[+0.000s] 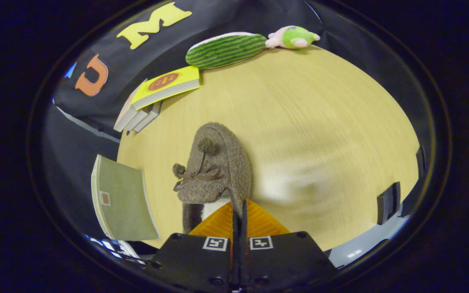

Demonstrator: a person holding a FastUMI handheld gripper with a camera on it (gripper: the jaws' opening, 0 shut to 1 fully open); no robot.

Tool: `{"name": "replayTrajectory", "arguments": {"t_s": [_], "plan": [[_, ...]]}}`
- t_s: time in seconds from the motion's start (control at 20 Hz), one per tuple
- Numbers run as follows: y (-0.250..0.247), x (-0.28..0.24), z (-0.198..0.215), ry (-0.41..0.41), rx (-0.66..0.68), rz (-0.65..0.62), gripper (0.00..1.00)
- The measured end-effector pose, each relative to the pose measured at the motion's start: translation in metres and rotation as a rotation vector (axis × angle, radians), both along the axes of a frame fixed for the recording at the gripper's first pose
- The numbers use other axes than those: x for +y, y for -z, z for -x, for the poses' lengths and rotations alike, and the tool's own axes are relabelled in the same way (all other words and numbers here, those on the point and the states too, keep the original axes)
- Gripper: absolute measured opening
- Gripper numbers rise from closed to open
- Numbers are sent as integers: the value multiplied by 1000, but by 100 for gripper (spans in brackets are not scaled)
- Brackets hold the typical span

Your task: Open the storage box then place both shoes into the box .Put the left shoe in first, then the right shoe, with the right side of both shoes facing outward in a uniform manner.

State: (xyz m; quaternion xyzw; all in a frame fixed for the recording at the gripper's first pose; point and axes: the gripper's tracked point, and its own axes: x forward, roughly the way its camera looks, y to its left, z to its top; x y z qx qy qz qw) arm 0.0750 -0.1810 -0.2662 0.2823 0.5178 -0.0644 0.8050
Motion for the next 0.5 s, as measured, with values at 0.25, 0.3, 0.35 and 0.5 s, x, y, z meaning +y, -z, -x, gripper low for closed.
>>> {"name": "replayTrajectory", "arguments": {"t_s": [0.25, 0.3, 0.35, 0.5], "plan": [[-55, 58, -12, -9, -38, -29, 6], [-70, 75, -13, -23, -47, -40, 6], [-88, 94, -15, -39, -66, -59, 6], [-135, 149, -23, -102, -135, -80, 6]]}}
